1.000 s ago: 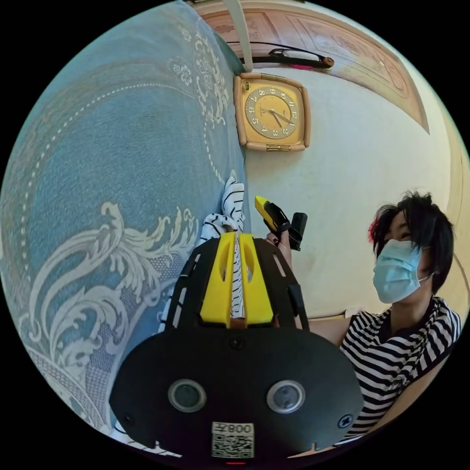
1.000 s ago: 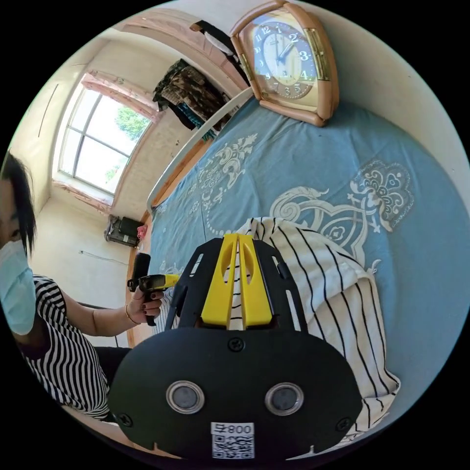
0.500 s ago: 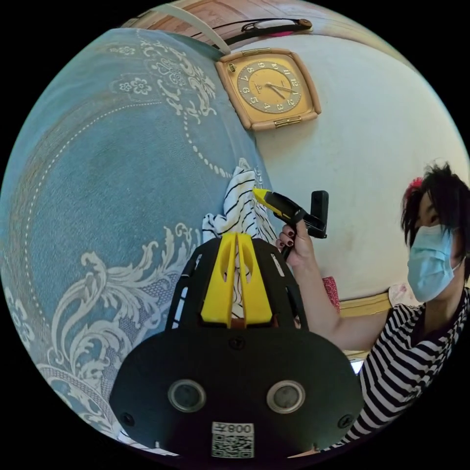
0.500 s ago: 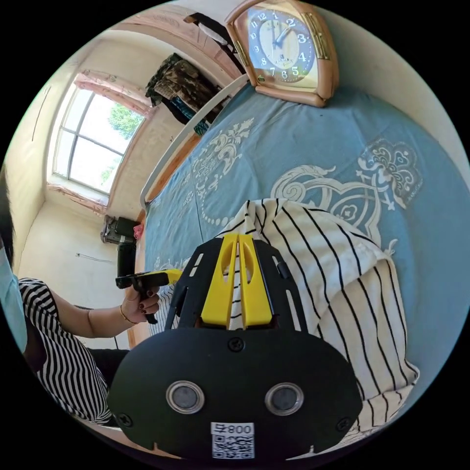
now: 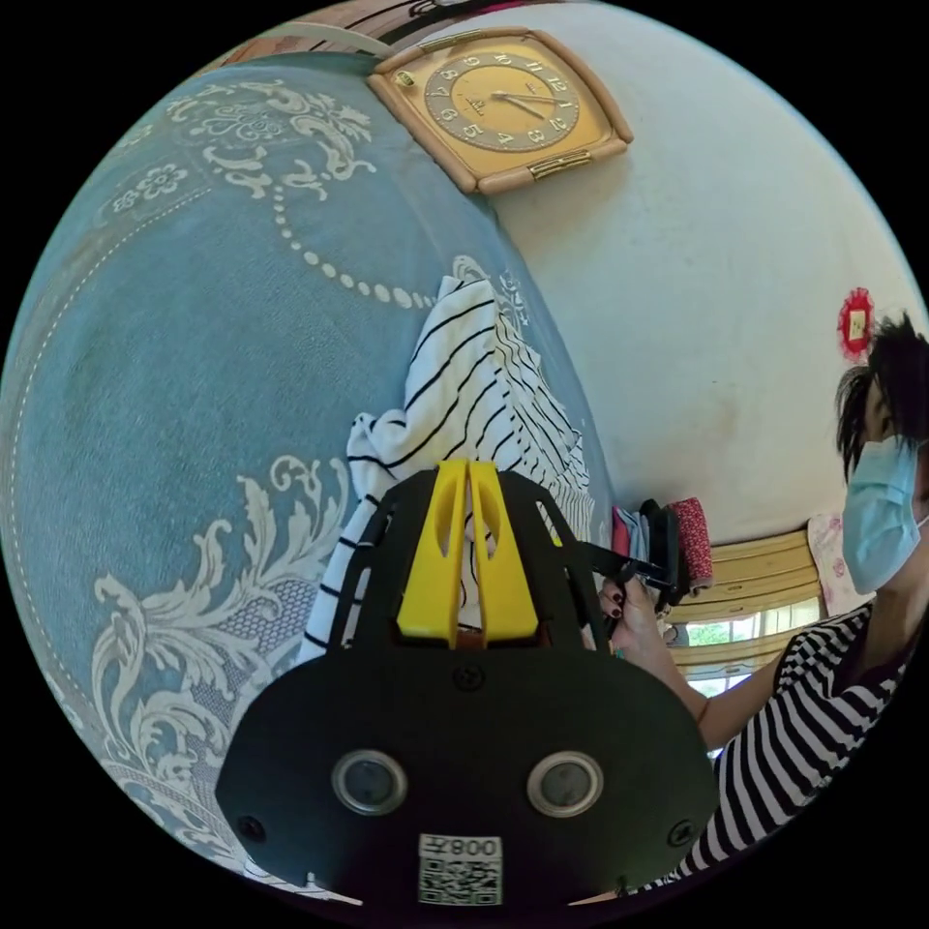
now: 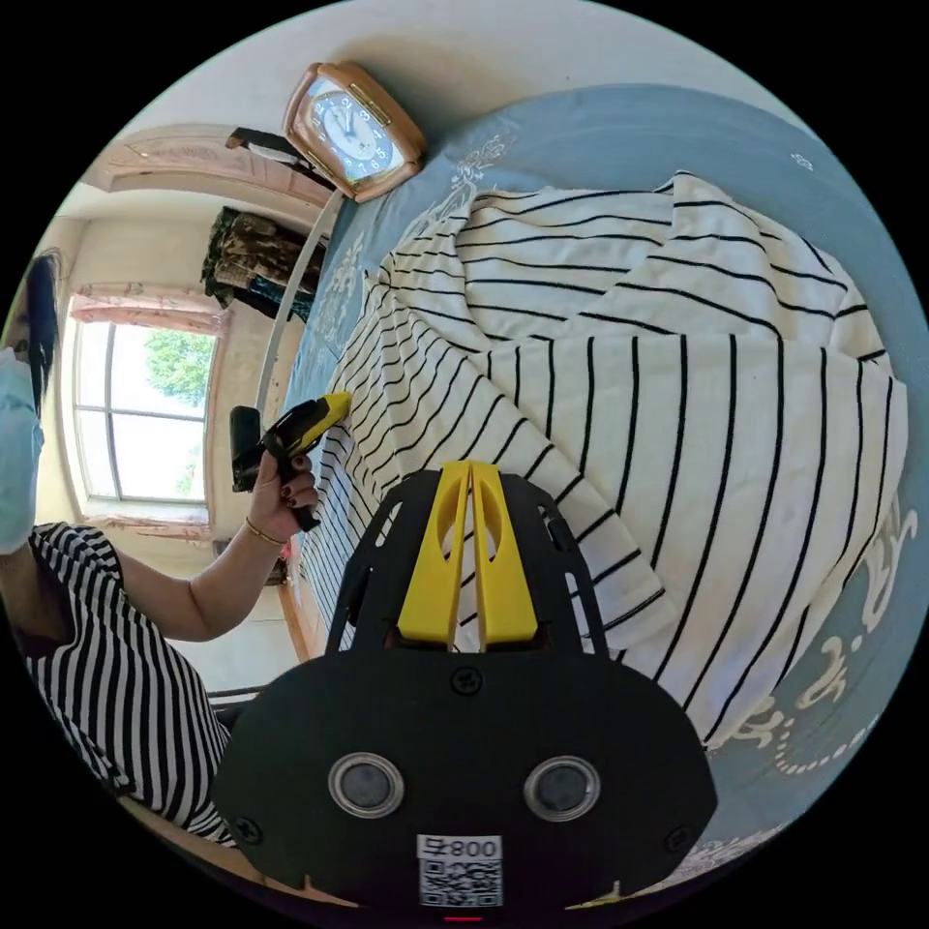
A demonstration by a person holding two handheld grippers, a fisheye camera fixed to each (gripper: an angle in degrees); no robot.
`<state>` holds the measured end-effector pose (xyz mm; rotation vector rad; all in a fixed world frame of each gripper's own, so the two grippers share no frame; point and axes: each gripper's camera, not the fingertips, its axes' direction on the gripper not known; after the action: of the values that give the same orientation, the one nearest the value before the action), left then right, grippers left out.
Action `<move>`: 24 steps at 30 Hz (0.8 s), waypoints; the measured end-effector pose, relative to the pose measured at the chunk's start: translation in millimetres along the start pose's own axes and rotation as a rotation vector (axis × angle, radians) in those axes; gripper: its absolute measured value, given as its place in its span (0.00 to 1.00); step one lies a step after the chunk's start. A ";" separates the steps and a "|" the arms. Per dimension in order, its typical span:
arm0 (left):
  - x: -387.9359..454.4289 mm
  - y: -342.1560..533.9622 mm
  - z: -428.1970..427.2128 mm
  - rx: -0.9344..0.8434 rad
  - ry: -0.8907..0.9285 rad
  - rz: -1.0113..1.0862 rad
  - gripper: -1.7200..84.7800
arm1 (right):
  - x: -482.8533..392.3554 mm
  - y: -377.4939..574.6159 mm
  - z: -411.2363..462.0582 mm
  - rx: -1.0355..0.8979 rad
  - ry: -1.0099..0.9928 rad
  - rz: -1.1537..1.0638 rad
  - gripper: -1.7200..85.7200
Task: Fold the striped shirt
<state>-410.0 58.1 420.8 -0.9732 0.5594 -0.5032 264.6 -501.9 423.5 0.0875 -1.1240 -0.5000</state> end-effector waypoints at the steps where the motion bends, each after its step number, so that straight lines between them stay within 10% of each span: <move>1: 6.6 2.9 -0.6 0.011 -0.006 0.024 0.02 | -0.4 8.9 -14.1 0.034 -0.007 -0.003 0.02; 11: 69.9 -31.3 59.6 -0.073 -0.077 0.297 0.02 | 44.9 46.5 -146.7 0.233 0.319 0.130 0.02; 24: 65.2 9.2 33.0 -0.188 -0.105 0.283 0.06 | 35.3 218.9 -237.7 0.294 0.118 0.191 0.02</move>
<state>-338.4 42.3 413.6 -1.0712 0.6459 -0.1472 559.6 -365.7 417.1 0.2599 -1.0711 -0.1549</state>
